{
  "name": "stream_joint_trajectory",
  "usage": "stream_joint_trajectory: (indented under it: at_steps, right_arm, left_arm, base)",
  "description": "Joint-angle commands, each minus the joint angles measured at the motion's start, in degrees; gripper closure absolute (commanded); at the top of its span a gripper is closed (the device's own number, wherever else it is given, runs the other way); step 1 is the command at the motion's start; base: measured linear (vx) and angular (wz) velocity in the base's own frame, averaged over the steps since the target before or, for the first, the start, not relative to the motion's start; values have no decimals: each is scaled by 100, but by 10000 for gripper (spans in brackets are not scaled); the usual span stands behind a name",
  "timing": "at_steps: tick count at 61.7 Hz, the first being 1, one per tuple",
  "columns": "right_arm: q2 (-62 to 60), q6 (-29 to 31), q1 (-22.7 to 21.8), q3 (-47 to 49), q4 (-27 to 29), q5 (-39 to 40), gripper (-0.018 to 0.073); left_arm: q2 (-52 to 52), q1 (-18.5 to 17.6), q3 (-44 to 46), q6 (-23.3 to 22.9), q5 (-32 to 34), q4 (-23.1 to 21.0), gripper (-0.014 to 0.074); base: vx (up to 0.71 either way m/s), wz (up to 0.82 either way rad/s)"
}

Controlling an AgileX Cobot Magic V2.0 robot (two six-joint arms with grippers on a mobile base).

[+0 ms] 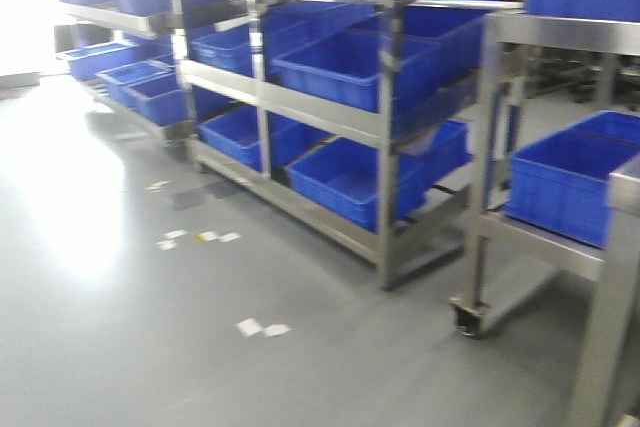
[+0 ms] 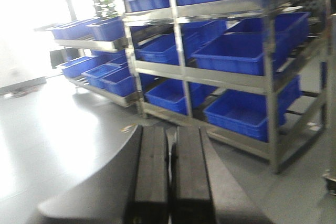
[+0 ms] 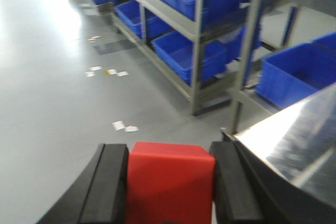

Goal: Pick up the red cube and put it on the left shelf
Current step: 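Drive the base to the blue crate shelving holding the red cube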

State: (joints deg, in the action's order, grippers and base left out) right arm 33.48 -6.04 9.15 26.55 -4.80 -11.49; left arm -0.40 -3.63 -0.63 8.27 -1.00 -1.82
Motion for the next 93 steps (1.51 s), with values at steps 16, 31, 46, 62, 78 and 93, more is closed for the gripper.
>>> stream_joint_trajectory:
  at_steps: [16, 31, 46, 62, 78, 93]
  right_arm:
    - [-4, 19, -29, 172, -69, 462, 500]
    - [-4, 19, -29, 172, -69, 462, 500]
    - [-4, 19, -29, 172, -69, 462, 500]
    - [-4, 19, -29, 172, -69, 462, 500]
    - [-4, 19, -29, 172, -69, 462, 500]
    - [25, 19, -29, 172, -69, 445, 500]
  left_arm:
    - [47, 11, -126, 3, 476, -57, 491]
    - [47, 11, -126, 3, 476, -57, 491]
    - [47, 11, -126, 3, 476, -57, 491]
    - [47, 11, -126, 3, 476, -57, 491]
    - [47, 11, -126, 3, 476, -57, 491]
    - [47, 11, -126, 3, 476, -57, 491]
  base:
    - [-19, 72]
    - [-19, 70]
    - [-18, 62]
    - [-13, 47]
    - [-6, 37]
    - [4, 14]
